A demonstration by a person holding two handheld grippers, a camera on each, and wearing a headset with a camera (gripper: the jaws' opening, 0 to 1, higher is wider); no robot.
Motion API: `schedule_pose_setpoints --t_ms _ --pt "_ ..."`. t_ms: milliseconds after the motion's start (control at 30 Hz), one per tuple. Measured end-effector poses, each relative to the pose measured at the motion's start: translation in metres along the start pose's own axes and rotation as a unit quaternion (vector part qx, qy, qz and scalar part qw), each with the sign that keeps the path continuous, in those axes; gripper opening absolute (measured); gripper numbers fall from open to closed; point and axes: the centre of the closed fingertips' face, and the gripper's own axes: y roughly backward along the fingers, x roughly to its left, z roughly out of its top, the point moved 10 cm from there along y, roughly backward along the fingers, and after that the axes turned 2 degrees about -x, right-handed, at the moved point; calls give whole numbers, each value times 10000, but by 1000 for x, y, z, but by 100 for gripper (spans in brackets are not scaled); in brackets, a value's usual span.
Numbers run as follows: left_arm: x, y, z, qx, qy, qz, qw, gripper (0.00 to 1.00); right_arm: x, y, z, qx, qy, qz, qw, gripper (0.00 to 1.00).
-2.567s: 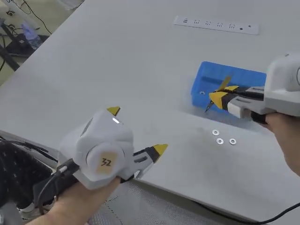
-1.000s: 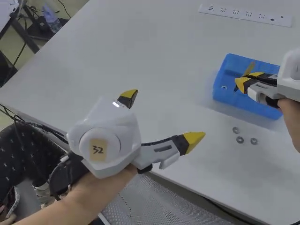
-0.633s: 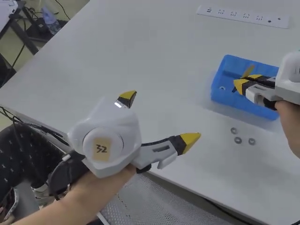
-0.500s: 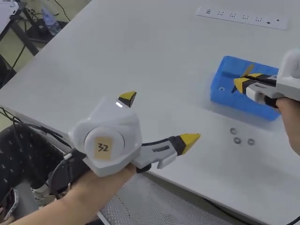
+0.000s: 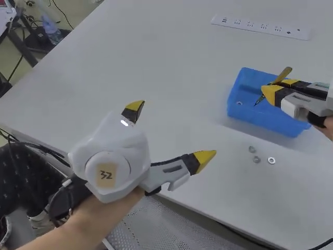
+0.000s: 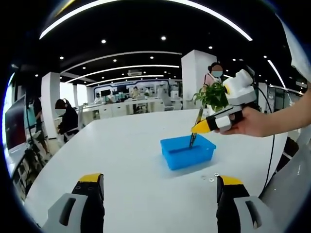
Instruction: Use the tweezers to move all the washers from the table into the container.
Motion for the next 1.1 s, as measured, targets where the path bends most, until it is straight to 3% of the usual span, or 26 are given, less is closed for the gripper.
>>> schedule_pose_setpoints --t_ms 100,233,367,833,1100 --pt "0 0 0 -31 23 -8 10000 99 8 9 -4 46 35 77 10000 5" --pt "1 0 0 -62 22 14 10000 98 25 19 -18 294 154 111 9994 5" --pt "2 1 2 -127 -68 86 9999 98 32 23 -29 419 31 131 9990 5" --pt "3 1 1 -61 -148 144 9998 97 33 12 -56 819 -53 188 9964 5" --pt "3 0 0 2 -180 176 9997 95 32 8 -60 884 -96 209 9958 5"
